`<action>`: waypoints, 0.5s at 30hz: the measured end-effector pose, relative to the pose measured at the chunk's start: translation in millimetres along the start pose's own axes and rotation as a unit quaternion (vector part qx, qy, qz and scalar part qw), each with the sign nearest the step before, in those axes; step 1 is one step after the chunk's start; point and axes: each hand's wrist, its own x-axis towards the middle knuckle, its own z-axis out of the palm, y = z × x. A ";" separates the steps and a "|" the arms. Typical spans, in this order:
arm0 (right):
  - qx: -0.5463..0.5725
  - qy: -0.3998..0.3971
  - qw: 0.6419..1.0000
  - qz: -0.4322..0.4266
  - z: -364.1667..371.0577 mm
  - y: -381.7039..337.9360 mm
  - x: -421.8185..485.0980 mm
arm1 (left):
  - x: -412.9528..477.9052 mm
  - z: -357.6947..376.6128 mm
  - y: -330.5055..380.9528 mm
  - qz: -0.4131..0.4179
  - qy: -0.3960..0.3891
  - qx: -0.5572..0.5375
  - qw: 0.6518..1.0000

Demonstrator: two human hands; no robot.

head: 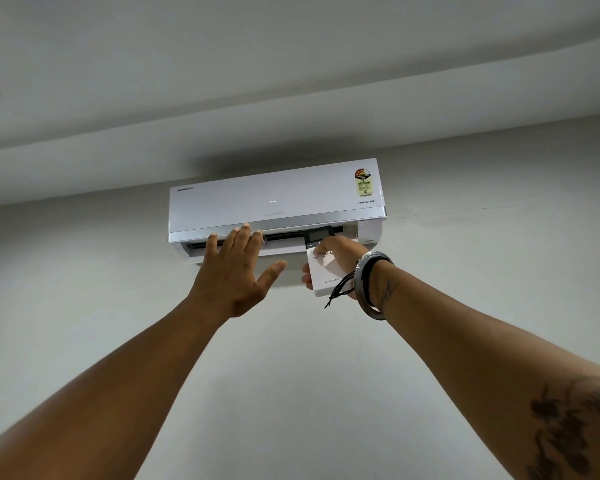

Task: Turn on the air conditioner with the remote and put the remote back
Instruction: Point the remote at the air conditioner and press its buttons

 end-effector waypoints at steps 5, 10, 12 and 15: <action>0.019 -0.003 1.000 0.010 0.2 1.0 -2.2 | -0.6 1.2 -2.2 -0.001 0.001 0.003 1.000; 0.017 -0.019 0.999 0.022 3.2 -0.6 -5.3 | -0.4 0.7 -5.1 -0.005 -0.003 0.007 1.000; 0.017 -0.026 0.999 0.028 4.4 -1.3 -6.7 | -0.6 -0.2 -5.7 -0.005 -0.004 0.009 1.000; 0.015 -0.031 0.999 0.031 6.8 -2.2 -8.3 | -1.5 -1.9 -6.5 -0.006 -0.006 0.010 1.000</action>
